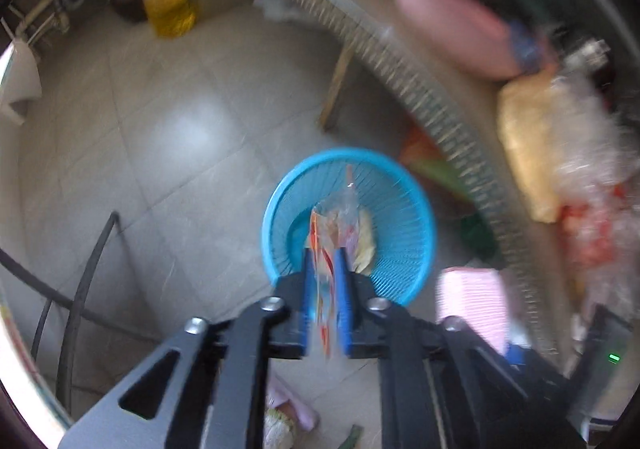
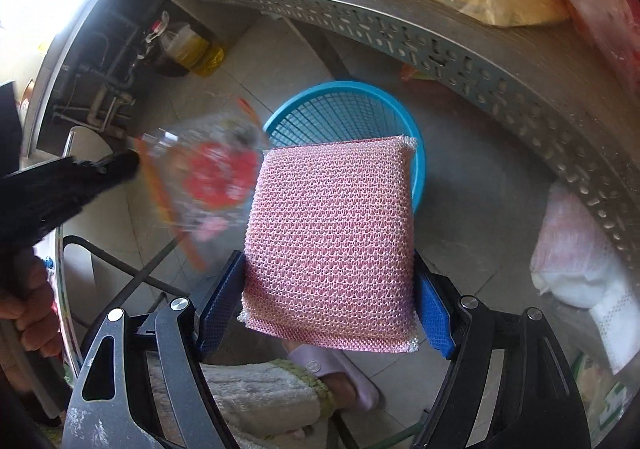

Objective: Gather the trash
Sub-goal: 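Carry sponge and wrapper to the blue wastebasket and open both tools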

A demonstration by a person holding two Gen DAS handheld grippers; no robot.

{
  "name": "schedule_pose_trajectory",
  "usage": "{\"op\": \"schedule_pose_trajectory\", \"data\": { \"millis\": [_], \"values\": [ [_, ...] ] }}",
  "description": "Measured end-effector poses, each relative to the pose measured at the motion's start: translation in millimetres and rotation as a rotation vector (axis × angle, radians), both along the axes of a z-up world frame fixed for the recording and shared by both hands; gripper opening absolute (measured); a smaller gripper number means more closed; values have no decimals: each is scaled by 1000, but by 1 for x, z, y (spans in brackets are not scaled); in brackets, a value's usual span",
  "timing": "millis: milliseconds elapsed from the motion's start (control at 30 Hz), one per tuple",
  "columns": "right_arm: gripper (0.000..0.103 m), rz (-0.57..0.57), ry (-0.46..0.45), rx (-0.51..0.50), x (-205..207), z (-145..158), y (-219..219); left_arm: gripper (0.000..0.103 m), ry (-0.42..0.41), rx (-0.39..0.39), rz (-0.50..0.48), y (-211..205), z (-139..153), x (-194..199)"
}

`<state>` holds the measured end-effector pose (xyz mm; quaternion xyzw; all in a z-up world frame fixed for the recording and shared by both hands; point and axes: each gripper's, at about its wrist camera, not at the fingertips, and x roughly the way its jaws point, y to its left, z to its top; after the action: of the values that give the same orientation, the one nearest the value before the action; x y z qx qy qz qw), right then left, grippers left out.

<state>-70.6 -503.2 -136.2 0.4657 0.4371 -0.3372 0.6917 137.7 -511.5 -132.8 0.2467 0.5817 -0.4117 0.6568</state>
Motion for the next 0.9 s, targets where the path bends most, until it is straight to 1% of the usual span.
{"op": "schedule_pose_trajectory", "data": {
  "millis": [33,67,100,167,233,333,400,500,600,633,667,733,800,900],
  "values": [
    [74,0,2,0,-1,0,2,17,5,17,12,1,-5,1],
    [74,-2,5,0,1,0,2,18,14,17,22,2,-6,3],
    [74,-4,6,0,2,-2,1,22,18,7,28,5,-5,5],
    [74,-6,10,4,-2,-4,3,29,-2,-4,27,13,0,8],
    [74,-2,14,11,0,-7,1,32,-23,-28,29,25,11,12],
    [74,20,12,17,7,-9,-1,39,-37,-68,52,42,31,19],
    [74,41,11,7,19,-10,-4,47,-43,-106,81,59,48,26],
    [76,69,8,-17,38,-14,-14,54,-57,-156,114,89,74,32],
    [79,124,13,-23,72,-26,-25,59,-88,-191,139,117,96,34],
    [84,145,10,-22,81,-32,-26,60,-97,-201,150,126,103,34],
    [86,173,17,-22,92,-40,-28,62,-103,-211,157,135,109,33],
    [88,212,58,-14,109,-59,-30,66,-115,-228,170,150,119,32],
    [88,222,77,7,115,-73,-31,69,-129,-242,182,165,128,30],
    [88,187,75,5,107,-76,-30,71,-153,-261,209,187,139,28]
  ]
}}
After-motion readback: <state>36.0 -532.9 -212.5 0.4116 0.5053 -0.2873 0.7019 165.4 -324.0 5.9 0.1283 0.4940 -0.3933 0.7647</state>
